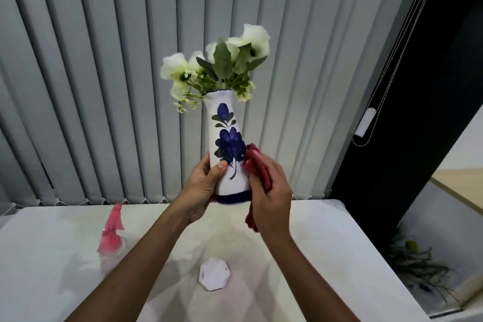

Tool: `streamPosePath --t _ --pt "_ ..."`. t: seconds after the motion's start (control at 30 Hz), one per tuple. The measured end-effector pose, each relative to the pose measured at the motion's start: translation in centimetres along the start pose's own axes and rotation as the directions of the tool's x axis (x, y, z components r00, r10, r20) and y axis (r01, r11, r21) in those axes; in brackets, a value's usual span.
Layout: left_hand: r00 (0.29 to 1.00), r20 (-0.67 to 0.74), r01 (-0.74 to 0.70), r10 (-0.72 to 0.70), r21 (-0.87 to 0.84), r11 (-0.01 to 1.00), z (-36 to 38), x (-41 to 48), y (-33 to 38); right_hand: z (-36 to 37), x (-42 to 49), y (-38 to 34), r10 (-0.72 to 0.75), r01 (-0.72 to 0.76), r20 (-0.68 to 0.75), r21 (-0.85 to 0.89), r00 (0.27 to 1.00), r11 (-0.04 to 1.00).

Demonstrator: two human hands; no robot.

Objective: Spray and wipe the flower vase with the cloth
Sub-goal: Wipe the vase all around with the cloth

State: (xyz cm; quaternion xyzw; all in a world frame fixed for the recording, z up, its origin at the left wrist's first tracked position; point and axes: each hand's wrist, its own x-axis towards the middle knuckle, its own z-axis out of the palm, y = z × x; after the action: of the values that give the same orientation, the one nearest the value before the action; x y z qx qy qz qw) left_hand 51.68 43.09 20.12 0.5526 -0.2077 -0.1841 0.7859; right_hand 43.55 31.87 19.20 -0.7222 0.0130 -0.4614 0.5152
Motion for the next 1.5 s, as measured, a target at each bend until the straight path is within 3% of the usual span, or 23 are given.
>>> streamPosePath --t 0.13,0.2,0.27,0.33,0.4,0.43,0.53,0.6,0.7,0.77,0.87,0.93,1.0,1.07,1.13,1.23,1.37,1.5 --pt "0.998 -0.055 0.014 -0.016 -0.037 0.999 0.7 -0.1 0.4 0.1 -3.6 2.1 -0.255 0.263 0.066 -0.282 0.965 0.923" --pt "0.998 -0.058 0.017 -0.019 -0.036 0.999 1.0 -0.3 0.5 0.6 -3.7 2.3 -0.281 0.287 0.066 -0.327 0.958 0.9" --pt "0.999 -0.043 0.006 -0.008 -0.03 1.0 1.1 -0.4 0.4 1.0 -2.5 2.0 -0.185 0.174 -0.021 -0.24 0.983 0.955" --pt "0.999 -0.036 -0.009 0.009 -0.016 1.0 1.0 -0.6 0.2 0.8 -0.4 0.7 0.048 -0.055 -0.079 -0.088 0.996 0.995" --pt "0.999 -0.048 -0.023 0.024 0.005 1.0 1.2 -0.7 0.2 0.6 1.1 0.4 0.255 -0.253 -0.046 0.041 0.966 0.967" --pt "0.998 -0.058 -0.025 0.026 0.009 1.0 1.3 -0.7 0.2 0.6 1.2 0.2 0.261 -0.259 -0.032 0.051 0.965 0.964" --pt "0.997 -0.072 -0.03 0.027 -0.044 0.999 1.7 -0.7 0.3 0.8 -0.7 0.2 -0.014 0.007 -0.065 -0.096 0.998 0.995" --pt "0.997 -0.082 -0.019 0.012 -0.086 0.996 1.6 -0.6 0.4 0.9 -2.2 1.1 -0.252 0.235 -0.019 -0.302 0.968 0.924" --pt "0.996 -0.092 -0.005 -0.003 -0.085 0.996 1.4 -0.8 0.2 1.0 -2.7 1.7 -0.364 0.331 0.007 -0.43 0.931 0.84" --pt "0.997 -0.076 0.004 -0.012 -0.109 0.994 1.3 -1.0 0.0 1.4 -2.2 1.4 -0.269 0.238 -0.046 -0.342 0.962 0.909" --pt "0.999 -0.035 0.015 -0.019 -0.123 0.992 1.0 -1.0 -0.4 1.8 -0.4 0.0 0.074 -0.085 -0.087 -0.135 0.993 0.987" --pt "1.0 -0.001 0.027 -0.027 -0.113 0.993 0.4 -0.8 -0.4 1.3 1.5 -0.7 0.271 -0.271 -0.017 -0.051 0.962 0.961" --pt "0.998 0.04 0.054 -0.05 -0.095 0.994 -0.2 -0.6 -0.2 0.7 3.1 -1.4 0.364 -0.368 0.128 0.008 0.922 0.93" --pt "0.995 0.044 0.088 -0.085 -0.081 0.993 -0.6 -0.5 0.3 0.4 3.7 -1.9 0.299 -0.301 0.205 -0.021 0.932 0.953" --pt "0.994 0.016 0.11 -0.109 -0.067 0.992 -0.8 -0.4 0.6 0.5 3.8 -2.4 0.142 -0.128 0.222 -0.076 0.965 0.989" --pt "0.994 0.071 0.076 -0.08 0.056 0.996 -1.2 -0.6 0.4 1.3 4.6 -3.4 -0.002 0.029 0.23 -0.114 0.973 0.993" --pt "0.979 0.176 0.079 -0.098 0.108 0.991 -1.0 -1.5 -0.4 1.9 5.7 -4.4 -0.022 0.031 0.093 -0.097 0.995 0.995" --pt "0.982 0.181 0.048 -0.053 0.035 0.998 -0.6 -1.7 -0.6 1.4 5.7 -4.0 0.011 -0.011 -0.005 -0.04 1.0 0.999"
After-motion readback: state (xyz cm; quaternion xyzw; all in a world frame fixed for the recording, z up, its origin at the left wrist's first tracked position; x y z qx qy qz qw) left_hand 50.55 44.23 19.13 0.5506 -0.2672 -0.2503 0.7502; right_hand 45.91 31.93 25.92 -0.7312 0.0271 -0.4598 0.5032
